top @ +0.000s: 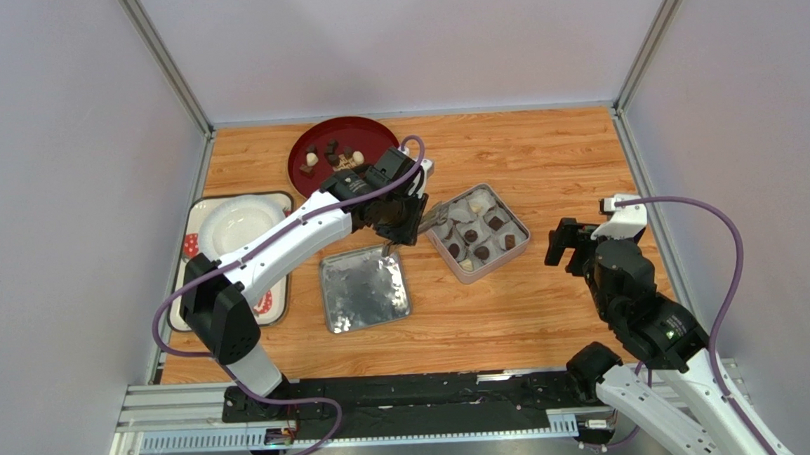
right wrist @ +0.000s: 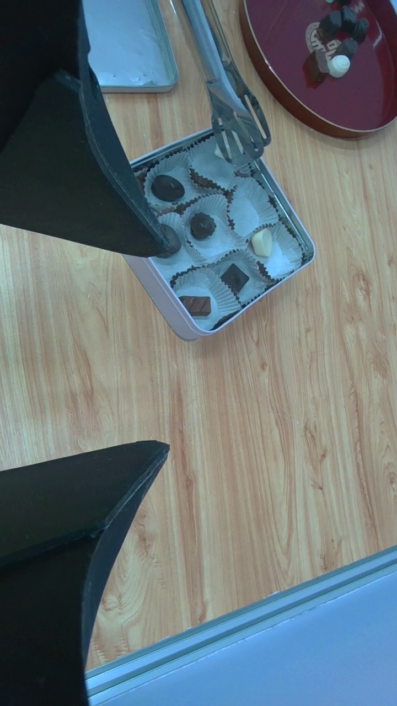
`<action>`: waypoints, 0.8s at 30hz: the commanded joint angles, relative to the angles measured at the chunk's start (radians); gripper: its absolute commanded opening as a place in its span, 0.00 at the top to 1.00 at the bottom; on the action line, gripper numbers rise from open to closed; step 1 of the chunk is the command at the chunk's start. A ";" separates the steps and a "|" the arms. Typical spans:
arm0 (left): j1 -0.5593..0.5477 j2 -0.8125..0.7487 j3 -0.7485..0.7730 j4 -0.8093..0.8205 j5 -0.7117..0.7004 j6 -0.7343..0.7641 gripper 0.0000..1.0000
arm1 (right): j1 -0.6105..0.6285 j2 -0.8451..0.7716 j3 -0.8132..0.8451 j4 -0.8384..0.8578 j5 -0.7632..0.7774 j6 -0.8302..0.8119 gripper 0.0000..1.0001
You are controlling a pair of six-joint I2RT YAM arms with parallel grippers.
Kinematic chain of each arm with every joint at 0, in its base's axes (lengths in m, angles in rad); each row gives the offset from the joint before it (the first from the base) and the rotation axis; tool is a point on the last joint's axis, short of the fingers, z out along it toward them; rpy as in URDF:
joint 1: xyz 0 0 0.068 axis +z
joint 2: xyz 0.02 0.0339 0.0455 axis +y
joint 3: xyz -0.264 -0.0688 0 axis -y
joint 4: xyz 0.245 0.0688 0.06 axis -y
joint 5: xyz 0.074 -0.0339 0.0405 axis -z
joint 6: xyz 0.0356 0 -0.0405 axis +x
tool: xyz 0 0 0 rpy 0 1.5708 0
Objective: Pack the chocolate
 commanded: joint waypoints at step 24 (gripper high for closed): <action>0.052 -0.083 0.018 0.023 -0.139 -0.007 0.65 | 0.001 -0.009 0.004 0.037 -0.004 -0.011 0.14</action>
